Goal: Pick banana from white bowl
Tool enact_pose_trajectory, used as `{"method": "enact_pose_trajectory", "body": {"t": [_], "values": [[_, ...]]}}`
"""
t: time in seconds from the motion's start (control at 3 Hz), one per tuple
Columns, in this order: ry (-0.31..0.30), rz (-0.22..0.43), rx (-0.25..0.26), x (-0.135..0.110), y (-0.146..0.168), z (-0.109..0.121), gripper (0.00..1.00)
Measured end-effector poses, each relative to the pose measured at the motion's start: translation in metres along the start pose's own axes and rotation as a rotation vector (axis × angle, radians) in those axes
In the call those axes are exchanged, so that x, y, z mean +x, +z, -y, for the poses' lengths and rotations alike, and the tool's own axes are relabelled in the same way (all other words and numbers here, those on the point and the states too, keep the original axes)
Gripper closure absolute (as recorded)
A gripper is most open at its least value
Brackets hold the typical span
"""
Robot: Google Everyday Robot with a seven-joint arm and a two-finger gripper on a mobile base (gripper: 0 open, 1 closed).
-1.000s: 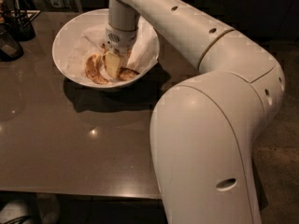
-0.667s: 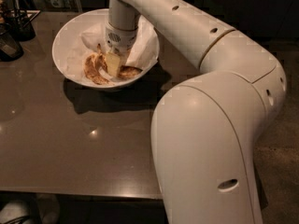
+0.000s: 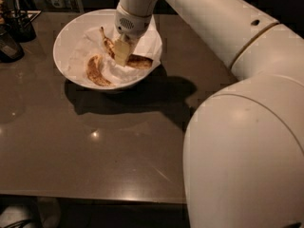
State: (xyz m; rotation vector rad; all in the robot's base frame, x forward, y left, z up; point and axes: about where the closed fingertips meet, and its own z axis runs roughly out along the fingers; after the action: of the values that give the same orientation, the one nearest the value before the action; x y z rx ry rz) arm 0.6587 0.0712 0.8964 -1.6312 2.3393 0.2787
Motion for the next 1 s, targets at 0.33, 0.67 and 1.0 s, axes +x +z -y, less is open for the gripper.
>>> {"method": "enact_pose_trajectory", "body": {"t": [0.33, 0.67, 1.0], "values": [[0.0, 0.002, 0.002, 0.0, -0.001, 0.0, 1.0], [0.007, -0.015, 0.021, 0.0, -0.007, -0.004, 1.0], [-0.042, -0.004, 0.041, -0.002, -0.03, -0.032, 1.0]]}}
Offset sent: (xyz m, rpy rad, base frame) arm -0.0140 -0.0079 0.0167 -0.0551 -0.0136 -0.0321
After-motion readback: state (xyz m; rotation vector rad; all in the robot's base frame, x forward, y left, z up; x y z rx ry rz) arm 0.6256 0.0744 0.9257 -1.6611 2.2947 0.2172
